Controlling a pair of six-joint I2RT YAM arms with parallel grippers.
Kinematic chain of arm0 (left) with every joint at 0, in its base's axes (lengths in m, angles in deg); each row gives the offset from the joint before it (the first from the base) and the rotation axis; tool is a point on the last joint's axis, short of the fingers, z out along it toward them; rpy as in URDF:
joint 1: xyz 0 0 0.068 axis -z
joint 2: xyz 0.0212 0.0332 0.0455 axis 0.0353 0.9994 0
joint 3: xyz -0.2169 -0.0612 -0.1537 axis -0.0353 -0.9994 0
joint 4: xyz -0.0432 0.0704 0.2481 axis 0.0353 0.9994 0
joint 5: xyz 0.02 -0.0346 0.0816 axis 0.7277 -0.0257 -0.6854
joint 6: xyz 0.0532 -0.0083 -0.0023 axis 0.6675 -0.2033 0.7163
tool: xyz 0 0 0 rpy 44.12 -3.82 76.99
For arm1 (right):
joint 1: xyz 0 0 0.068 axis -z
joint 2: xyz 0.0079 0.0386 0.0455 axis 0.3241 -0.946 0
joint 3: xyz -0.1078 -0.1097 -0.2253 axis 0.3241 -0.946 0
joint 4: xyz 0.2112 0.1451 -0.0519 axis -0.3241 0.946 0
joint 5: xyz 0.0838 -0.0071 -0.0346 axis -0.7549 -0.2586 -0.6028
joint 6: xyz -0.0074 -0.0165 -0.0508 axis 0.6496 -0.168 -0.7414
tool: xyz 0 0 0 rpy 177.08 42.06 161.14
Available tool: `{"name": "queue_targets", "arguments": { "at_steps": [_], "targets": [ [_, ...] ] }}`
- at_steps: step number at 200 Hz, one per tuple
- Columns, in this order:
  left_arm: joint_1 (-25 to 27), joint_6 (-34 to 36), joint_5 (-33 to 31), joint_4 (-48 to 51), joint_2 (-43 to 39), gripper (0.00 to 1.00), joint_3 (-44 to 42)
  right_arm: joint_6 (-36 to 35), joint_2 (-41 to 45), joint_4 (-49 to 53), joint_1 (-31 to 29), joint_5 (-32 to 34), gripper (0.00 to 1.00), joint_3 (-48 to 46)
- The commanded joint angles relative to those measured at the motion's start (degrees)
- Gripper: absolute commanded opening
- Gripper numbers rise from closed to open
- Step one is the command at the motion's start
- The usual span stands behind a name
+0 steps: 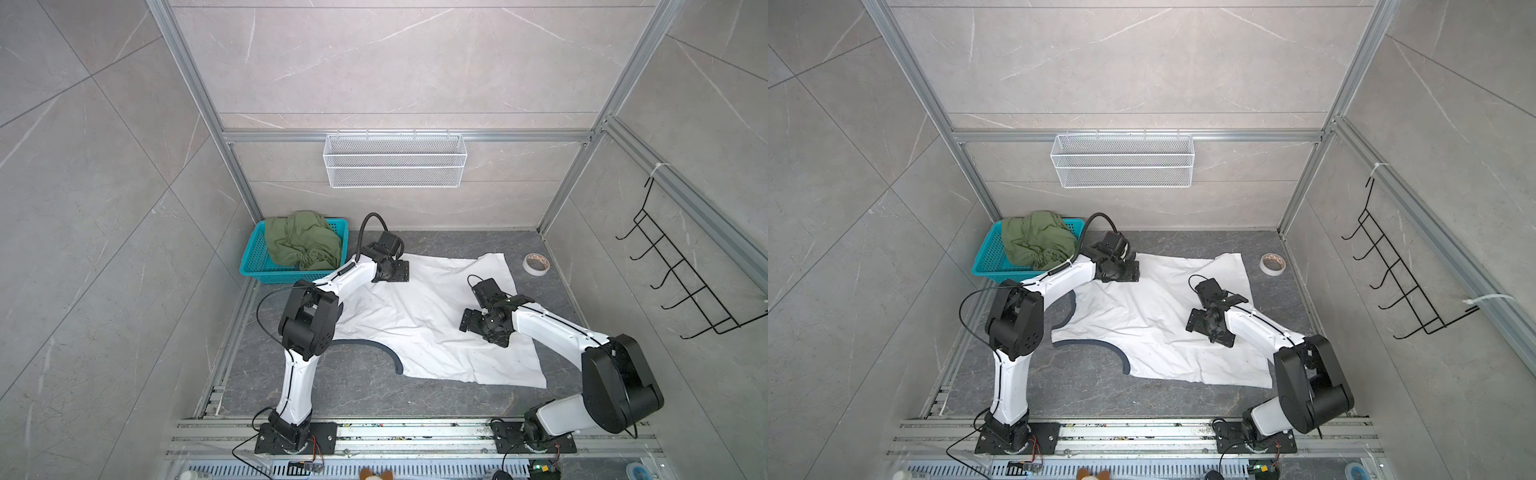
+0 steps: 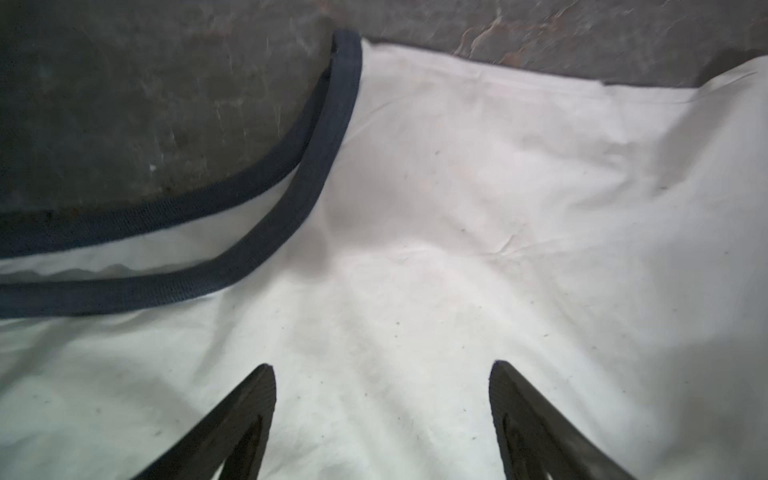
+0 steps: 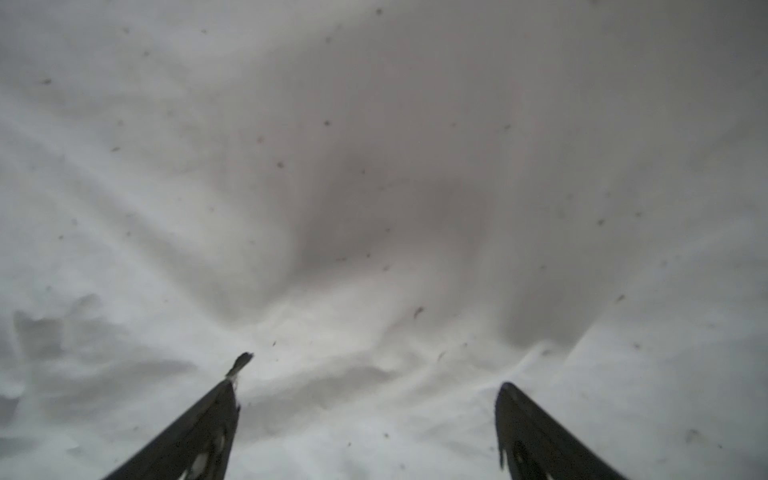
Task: Fold and stack the tank tops
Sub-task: 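Release the tank top and raise both grippers toward the far corners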
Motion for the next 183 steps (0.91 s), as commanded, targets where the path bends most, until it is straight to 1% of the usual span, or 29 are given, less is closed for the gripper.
{"name": "queue_targets", "arguments": {
  "at_steps": [1,23,56,101,140,183],
  "targets": [
    [0.0,-2.9,0.8,-4.7,-3.4,0.83,-5.8,-1.5,-1.5,-0.2,2.9,-2.5,0.97,0.3],
    [0.0,-4.0,-0.3,-6.8,-5.5,0.83,-10.9,-1.0,-1.2,0.0,5.8,-2.2,0.96,-1.5],
    [-0.5,-5.6,-2.3,-9.1,-6.9,0.86,-16.8,0.3,-1.2,-0.1,9.8,-2.5,0.97,-3.9],
    [-1.5,-7.5,-4.4,-12.7,-11.4,0.88,-27.4,2.5,0.3,1.4,17.0,-1.9,0.97,-7.1],
    [-1.4,-10.1,-5.2,-15.3,-17.0,0.9,-36.7,3.7,2.9,2.2,19.9,-1.5,0.97,-8.6],
    [-0.7,-12.4,-5.4,-14.9,-23.0,0.9,-44.2,2.7,6.0,3.2,20.0,-1.4,0.97,-9.3]
  ]
}}
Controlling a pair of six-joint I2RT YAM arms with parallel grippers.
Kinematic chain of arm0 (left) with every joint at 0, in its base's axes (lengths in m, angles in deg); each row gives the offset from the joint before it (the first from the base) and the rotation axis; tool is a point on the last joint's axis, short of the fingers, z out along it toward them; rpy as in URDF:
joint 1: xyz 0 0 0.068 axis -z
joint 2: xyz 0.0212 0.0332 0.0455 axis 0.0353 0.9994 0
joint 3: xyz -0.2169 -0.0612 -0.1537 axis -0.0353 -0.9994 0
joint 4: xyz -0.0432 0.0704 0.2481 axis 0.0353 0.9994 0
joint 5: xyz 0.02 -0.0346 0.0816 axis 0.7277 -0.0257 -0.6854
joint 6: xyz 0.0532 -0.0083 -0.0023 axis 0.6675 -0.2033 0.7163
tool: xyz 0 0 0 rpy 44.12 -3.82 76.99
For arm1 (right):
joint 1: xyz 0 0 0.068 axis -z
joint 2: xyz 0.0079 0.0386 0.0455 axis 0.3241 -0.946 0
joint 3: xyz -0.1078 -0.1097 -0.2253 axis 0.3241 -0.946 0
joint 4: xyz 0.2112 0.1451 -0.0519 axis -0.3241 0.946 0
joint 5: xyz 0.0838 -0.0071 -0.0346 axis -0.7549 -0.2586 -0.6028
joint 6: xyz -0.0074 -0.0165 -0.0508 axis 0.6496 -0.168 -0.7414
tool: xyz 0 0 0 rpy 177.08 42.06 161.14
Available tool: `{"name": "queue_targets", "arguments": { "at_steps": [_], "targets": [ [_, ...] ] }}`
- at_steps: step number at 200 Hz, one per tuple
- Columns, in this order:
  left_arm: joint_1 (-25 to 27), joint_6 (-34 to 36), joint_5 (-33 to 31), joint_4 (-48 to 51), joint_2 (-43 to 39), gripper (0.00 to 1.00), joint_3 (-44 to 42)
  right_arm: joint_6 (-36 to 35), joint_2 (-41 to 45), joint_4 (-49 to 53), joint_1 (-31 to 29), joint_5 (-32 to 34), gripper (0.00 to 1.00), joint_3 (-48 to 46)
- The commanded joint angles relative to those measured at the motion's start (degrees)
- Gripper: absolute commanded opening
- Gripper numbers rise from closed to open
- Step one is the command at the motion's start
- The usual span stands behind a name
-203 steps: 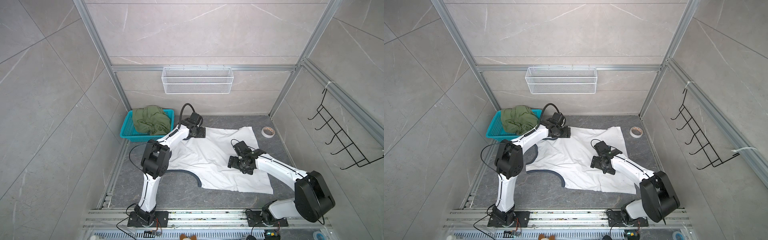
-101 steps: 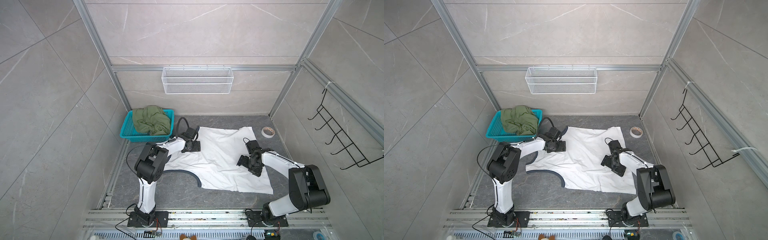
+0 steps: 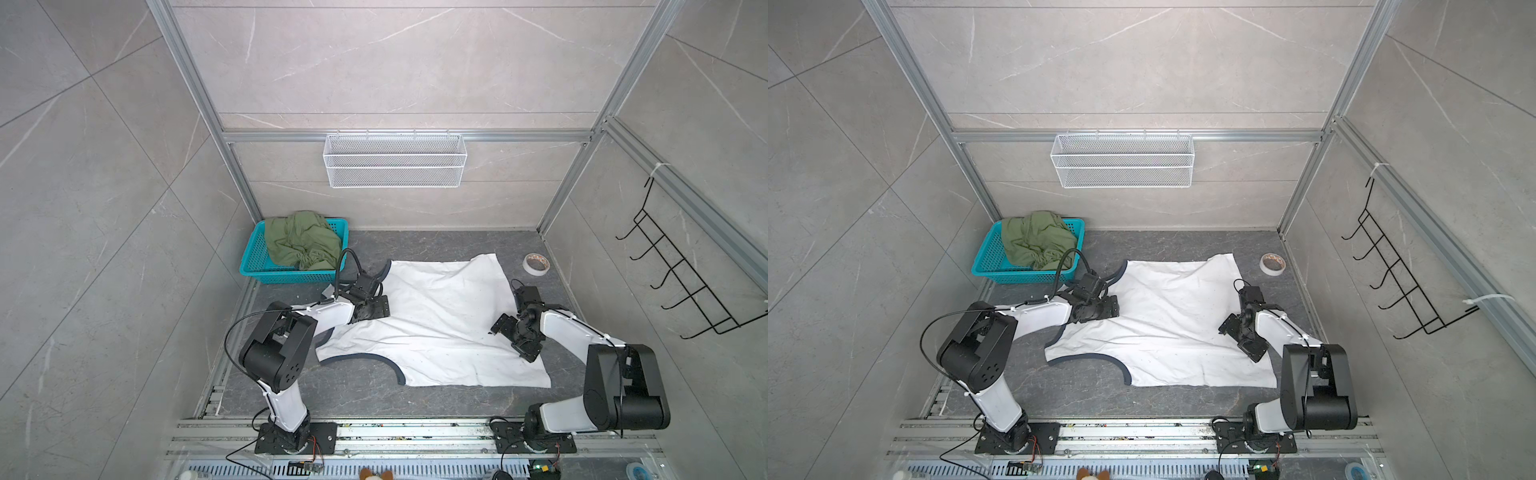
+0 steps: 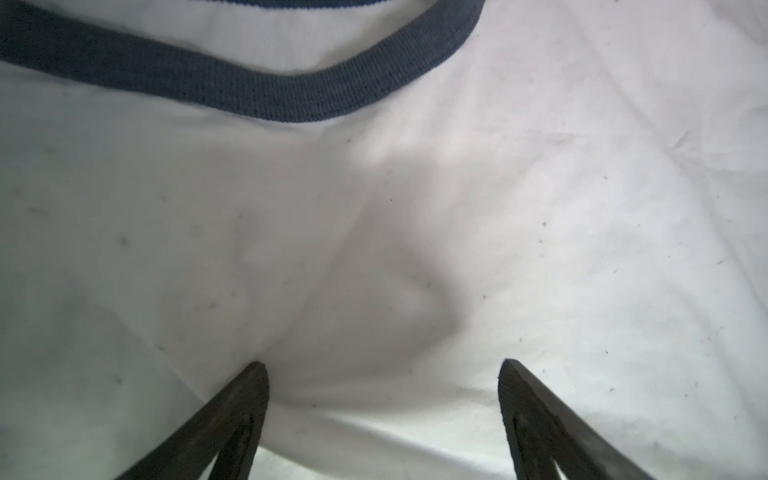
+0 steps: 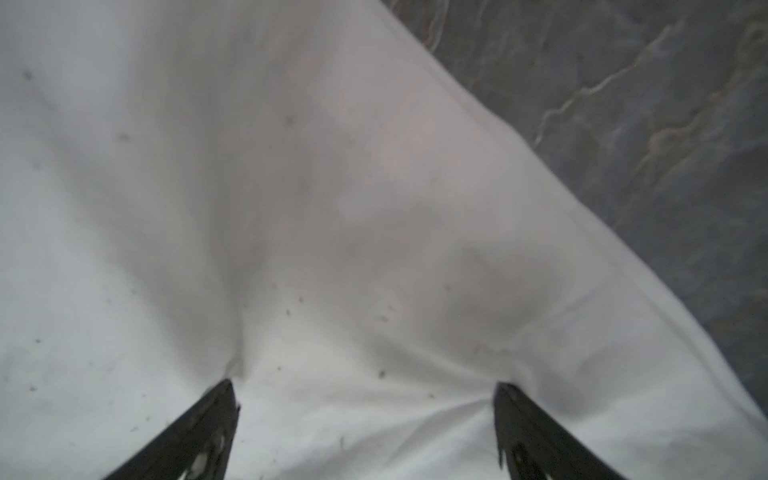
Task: Fold and stack the tank tops
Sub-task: 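Release the tank top and raise both grippers toward the far corners, then grasp the far corners of the white tank top with both grippers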
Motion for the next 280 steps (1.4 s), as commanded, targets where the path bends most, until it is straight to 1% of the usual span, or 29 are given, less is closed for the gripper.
{"name": "queue_targets", "arguments": {
  "at_steps": [1,18,34,47,65,93,115,137,166,179,187,203,223,244,247,280],
  "targets": [
    [0.2,-3.2,-1.4,4.4,-2.6,0.9,-4.5,0.2,2.4,3.5,0.2,1.1,0.97,-1.3],
    [1.0,-3.3,-0.8,5.5,-4.3,0.9,-4.6,-1.7,4.9,3.0,0.2,0.6,0.97,-0.7],
    [1.0,-2.4,0.5,7.0,-4.7,0.9,-1.1,-3.8,6.6,1.4,-0.8,-0.9,0.96,1.2],
    [1.1,-1.1,0.9,7.5,-4.0,0.9,3.4,-5.2,6.9,0.0,-2.2,-1.2,0.95,4.1],
    [1.0,1.2,0.5,9.6,-0.9,0.9,12.4,-6.5,5.6,-2.2,-4.1,-1.6,0.95,8.5],
    [0.8,4.2,-2.6,13.4,8.0,0.88,28.3,-7.3,-0.5,-5.7,-4.7,-3.0,0.95,15.9],
    [0.2,6.4,-7.1,18.5,16.4,0.86,40.8,-6.7,-7.5,-6.8,-4.7,-1.2,0.95,22.5],
    [-0.8,8.2,-9.6,19.7,22.7,0.83,48.1,-5.8,-14.1,-7.8,-4.7,-0.2,0.94,28.5],
    [-1.8,9.9,-9.4,19.5,27.7,0.77,52.7,-5.6,-21.6,-8.4,-4.6,0.8,0.94,35.9],
    [-2.1,10.2,-8.7,19.5,29.5,0.71,54.1,-5.5,-24.8,-7.6,-4.0,0.7,0.94,39.3],
    [-2.3,10.3,-8.7,19.5,30.3,0.69,54.7,-5.3,-26.5,-7.6,-3.5,0.6,0.94,41.1],
    [-3.0,9.7,-7.9,19.4,31.7,0.68,55.4,-5.2,-29.6,-7.3,-3.0,0.7,0.93,44.2],
    [-3.8,9.4,-6.8,19.7,33.3,0.65,56.9,-5.4,-33.6,-5.9,-2.5,1.6,0.91,48.8],
    [-4.1,9.5,-6.0,19.7,33.6,0.63,57.6,-6.1,-38.4,-4.3,-2.5,1.5,0.87,54.2],
    [-4.2,9.5,-5.9,19.7,35.3,0.62,57.7,-6.3,-39.2,-3.8,-2.5,1.6,0.87,55.1],
    [-4.5,9.6,-4.5,19.7,36.6,0.59,58.5,-7.3,-46.7,0.9,-2.0,3.5,0.81,65.1]
  ]
}}
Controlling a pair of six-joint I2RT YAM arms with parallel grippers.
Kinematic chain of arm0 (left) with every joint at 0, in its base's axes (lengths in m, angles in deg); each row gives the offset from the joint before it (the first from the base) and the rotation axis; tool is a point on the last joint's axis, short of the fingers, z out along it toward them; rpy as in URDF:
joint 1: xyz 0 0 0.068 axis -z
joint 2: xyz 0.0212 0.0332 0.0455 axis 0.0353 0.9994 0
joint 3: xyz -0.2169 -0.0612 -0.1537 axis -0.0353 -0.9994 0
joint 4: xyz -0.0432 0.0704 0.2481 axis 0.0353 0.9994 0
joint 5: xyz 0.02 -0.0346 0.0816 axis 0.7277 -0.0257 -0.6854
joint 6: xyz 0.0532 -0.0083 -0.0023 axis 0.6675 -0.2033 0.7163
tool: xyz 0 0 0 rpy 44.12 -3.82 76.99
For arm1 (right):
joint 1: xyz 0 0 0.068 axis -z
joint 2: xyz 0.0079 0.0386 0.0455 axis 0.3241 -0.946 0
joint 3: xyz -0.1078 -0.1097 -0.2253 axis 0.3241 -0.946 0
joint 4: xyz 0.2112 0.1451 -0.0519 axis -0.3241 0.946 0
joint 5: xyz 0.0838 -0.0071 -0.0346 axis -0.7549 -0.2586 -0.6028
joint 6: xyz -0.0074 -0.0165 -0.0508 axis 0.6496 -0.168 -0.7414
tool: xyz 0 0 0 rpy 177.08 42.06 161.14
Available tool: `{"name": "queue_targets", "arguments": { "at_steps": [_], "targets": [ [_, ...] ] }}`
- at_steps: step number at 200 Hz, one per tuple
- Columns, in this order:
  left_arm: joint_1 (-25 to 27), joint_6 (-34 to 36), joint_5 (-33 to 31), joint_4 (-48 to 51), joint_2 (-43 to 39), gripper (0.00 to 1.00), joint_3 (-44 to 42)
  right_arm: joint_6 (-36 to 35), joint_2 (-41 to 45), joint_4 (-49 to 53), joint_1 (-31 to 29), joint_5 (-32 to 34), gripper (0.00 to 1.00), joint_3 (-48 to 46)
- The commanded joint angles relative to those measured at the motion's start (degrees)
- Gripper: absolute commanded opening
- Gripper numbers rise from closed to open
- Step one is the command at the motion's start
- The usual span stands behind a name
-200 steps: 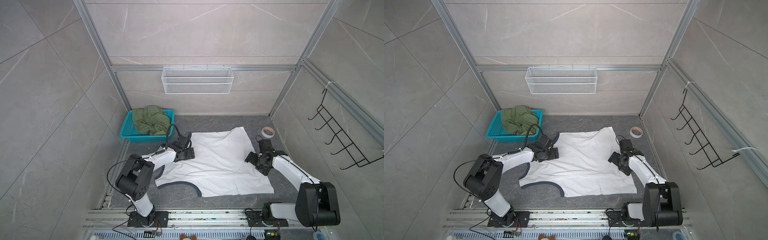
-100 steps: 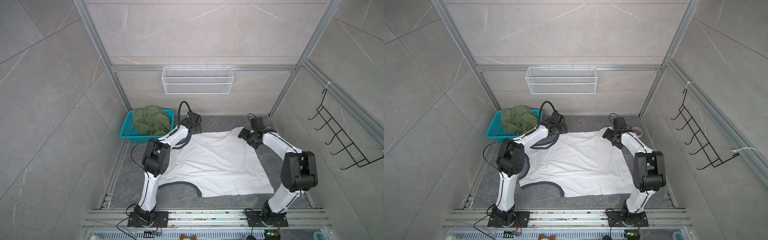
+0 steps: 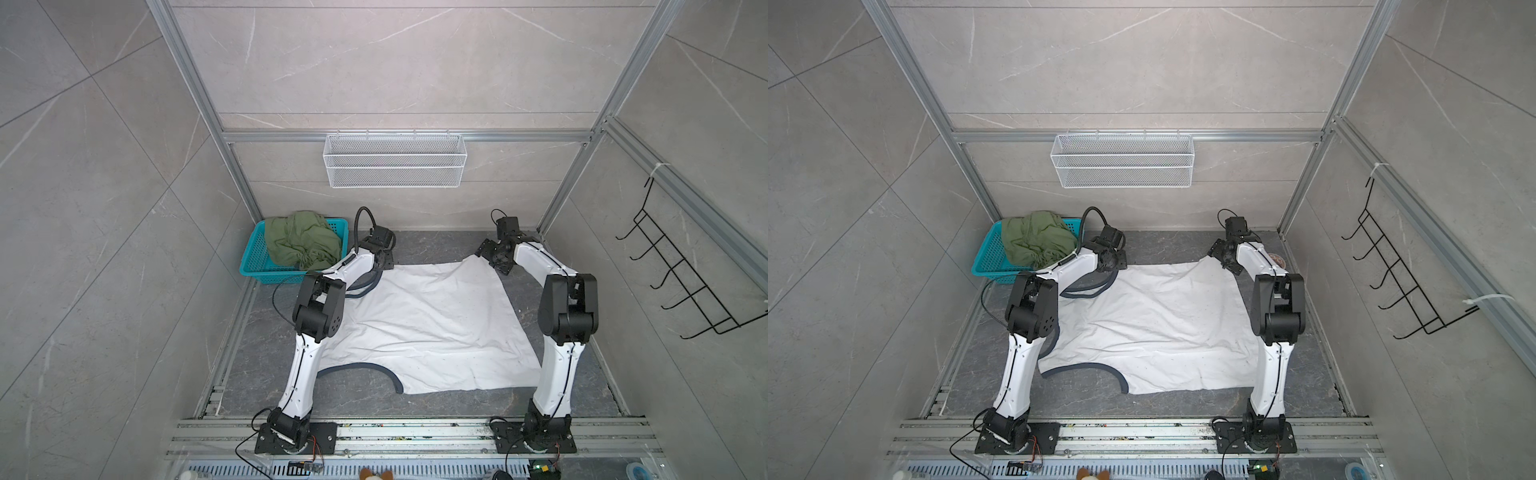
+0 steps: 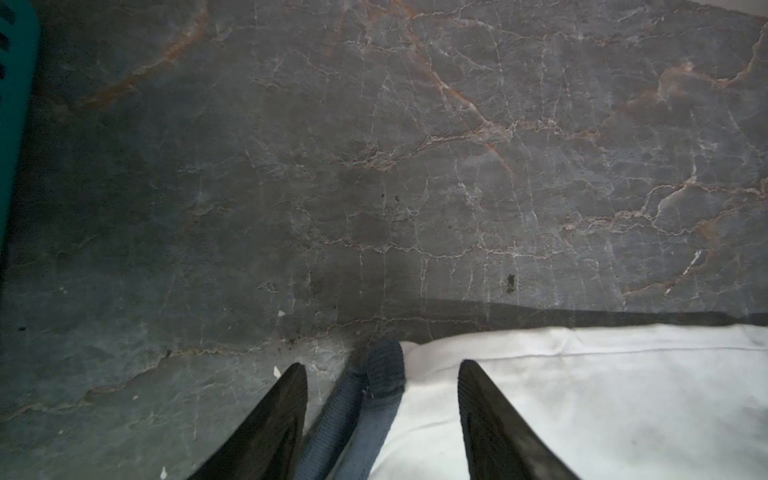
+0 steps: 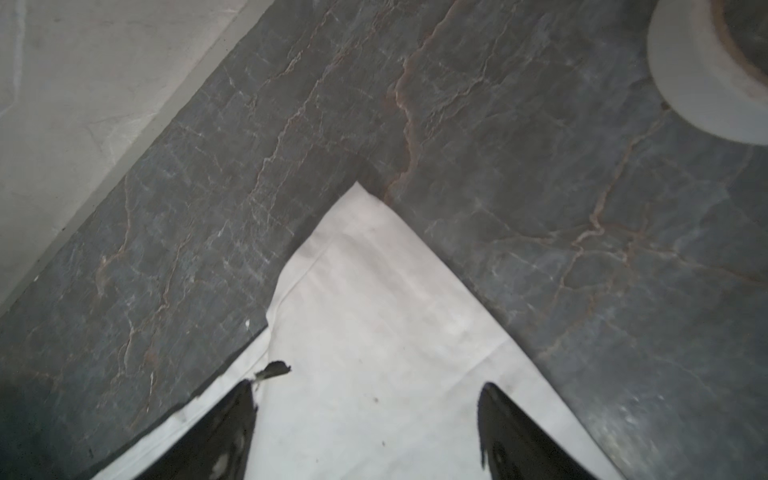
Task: Fold and stack the tank tops
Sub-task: 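Grasp the far corners of the white tank top with both grippers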
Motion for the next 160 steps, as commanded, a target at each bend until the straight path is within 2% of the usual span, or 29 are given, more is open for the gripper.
{"name": "queue_targets", "arguments": {
  "at_steps": [1,89,133,160],
  "targets": [
    [-0.4,1.1,1.8,0.6,1.6,0.59,2.0,-1.5,-5.2,5.7,0.2,2.1,0.81,6.6],
    [-0.5,1.3,2.9,1.6,4.8,0.5,6.0,-3.6,-21.2,18.5,1.0,4.0,0.74,30.9],
    [-0.6,1.6,2.5,2.7,6.2,0.38,8.6,-4.2,-29.3,25.2,1.1,2.6,0.67,43.7],
    [-0.9,1.3,2.5,2.4,6.3,0.29,8.9,-4.3,-30.4,26.6,1.0,1.9,0.59,45.2]
  ]
}}
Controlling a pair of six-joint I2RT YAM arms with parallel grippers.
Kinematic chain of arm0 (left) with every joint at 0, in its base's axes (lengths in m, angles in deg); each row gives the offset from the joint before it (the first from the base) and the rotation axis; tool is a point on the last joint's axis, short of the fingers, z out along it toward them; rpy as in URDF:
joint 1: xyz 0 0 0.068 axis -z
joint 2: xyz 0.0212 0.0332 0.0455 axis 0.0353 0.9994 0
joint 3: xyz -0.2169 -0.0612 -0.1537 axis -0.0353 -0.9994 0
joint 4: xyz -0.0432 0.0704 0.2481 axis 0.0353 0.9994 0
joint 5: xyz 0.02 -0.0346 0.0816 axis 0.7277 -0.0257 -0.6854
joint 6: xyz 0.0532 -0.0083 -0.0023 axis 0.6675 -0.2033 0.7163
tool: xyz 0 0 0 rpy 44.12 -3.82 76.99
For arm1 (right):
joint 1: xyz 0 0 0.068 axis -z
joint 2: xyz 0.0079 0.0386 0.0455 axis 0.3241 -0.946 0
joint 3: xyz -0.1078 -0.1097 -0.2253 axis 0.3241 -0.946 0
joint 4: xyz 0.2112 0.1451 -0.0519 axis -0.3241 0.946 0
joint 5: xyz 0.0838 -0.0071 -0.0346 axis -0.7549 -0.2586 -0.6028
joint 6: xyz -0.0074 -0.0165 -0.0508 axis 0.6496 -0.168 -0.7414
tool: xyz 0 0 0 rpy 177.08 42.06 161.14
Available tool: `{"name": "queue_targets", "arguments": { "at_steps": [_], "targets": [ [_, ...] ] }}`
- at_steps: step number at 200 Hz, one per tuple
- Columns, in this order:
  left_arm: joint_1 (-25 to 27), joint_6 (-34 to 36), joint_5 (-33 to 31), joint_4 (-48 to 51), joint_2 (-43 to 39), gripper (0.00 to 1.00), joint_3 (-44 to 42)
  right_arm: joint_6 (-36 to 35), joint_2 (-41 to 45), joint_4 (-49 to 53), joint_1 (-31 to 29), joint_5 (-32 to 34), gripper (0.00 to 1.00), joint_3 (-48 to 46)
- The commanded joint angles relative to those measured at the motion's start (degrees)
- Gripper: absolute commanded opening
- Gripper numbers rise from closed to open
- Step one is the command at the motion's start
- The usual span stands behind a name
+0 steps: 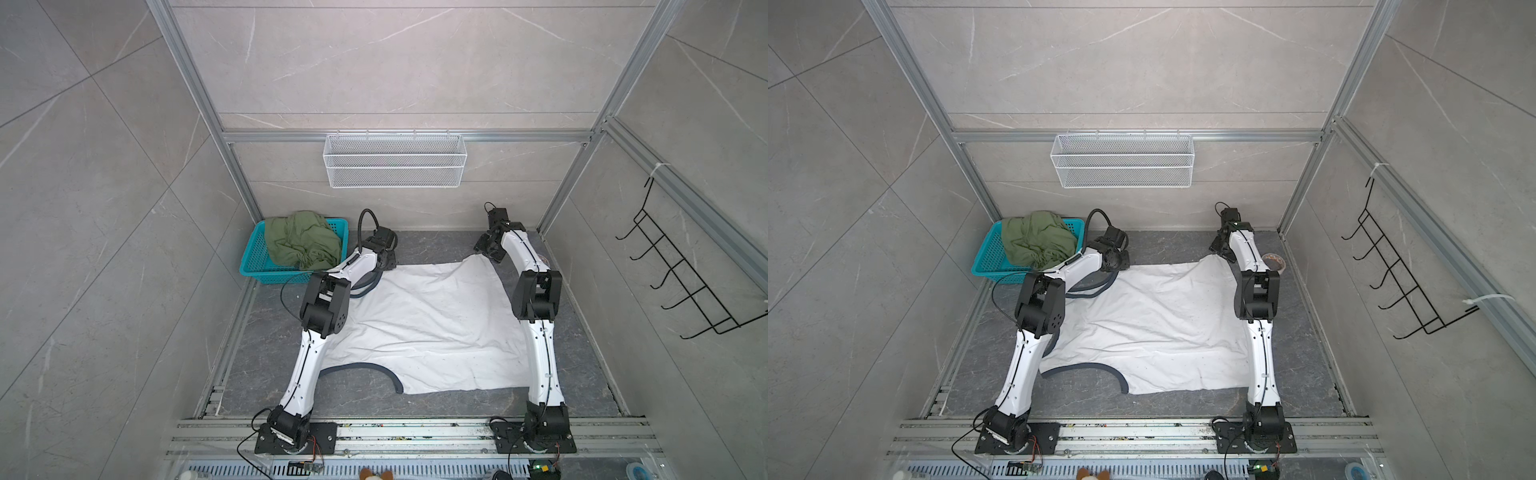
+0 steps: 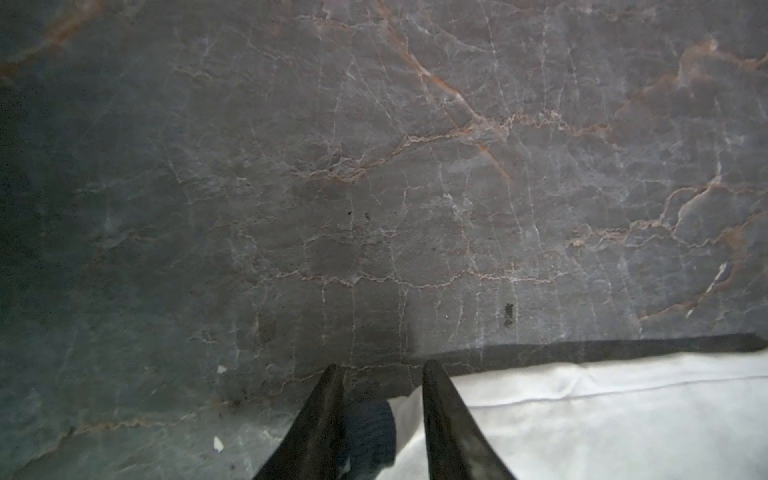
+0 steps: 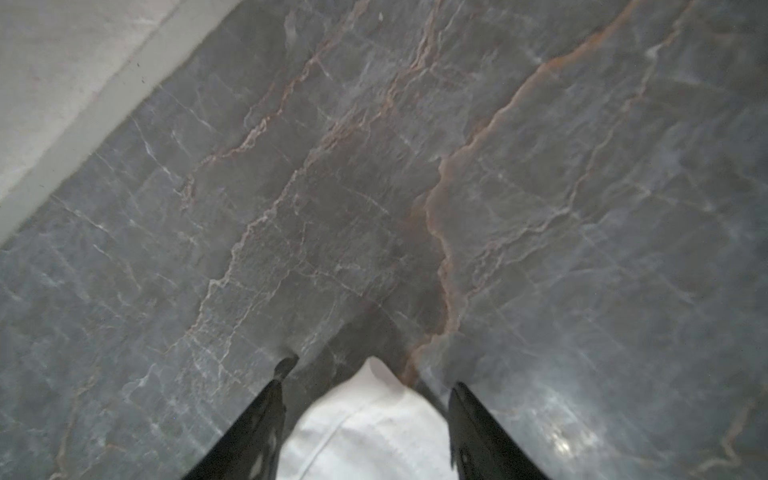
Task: Fold and stack the tank tops
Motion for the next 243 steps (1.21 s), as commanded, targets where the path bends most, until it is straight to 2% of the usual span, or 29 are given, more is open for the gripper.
{"name": "queue_targets", "arguments": {
  "at_steps": [1,40,75,102,129,158,175,191,207,222,243],
  "targets": [
    [-0.6,0.7,0.3,0.9,0.7,0.29,2.1,-0.7,-1.5,4.9,0.0,-0.6,0.58,2.2],
    [-0.6,0.5,0.7,0.5,0.8,0.2,2.5,-1.1,0.3,4.4,0.0,1.7,0.36,-0.1],
    [-0.8,0.2,0.5,-0.3,0.2,0.11,2.1,-2.1,2.6,4.3,0.0,7.3,0.19,-1.6],
    [-1.0,-0.8,0.6,-3.9,-2.3,0.04,-1.4,-2.8,4.0,4.3,0.3,9.9,0.13,-1.9],
    [-1.3,-1.6,0.9,-7.8,-4.9,0.0,-4.8,-3.4,5.3,3.0,0.3,10.4,0.12,-3.1],
    [-1.3,-1.1,1.6,-9.1,-5.9,0.0,-5.3,-3.8,9.2,-0.3,0.3,10.3,0.08,-7.4],
    [-1.3,-0.8,2.3,-10.4,-6.1,0.0,-6.4,-4.3,11.8,-3.8,0.4,10.3,0.02,-11.6],
    [-1.3,-0.5,2.8,-10.7,-6.1,0.0,-6.4,-5.0,13.1,-6.2,0.4,9.2,0.06,-13.9],
    [-1.3,-0.6,2.7,-10.3,-6.1,0.0,-5.9,-4.9,12.6,-6.3,0.8,7.7,0.21,-13.5],
    [-1.3,-0.6,2.7,-10.0,-6.1,0.0,-5.5,-5.1,11.1,-6.3,1.1,4.7,0.41,-11.7],
    [-1.3,-0.8,2.8,-9.6,-5.5,0.0,-4.9,-5.2,7.4,-2.6,1.0,2.4,0.51,-6.0]
  ]
}}
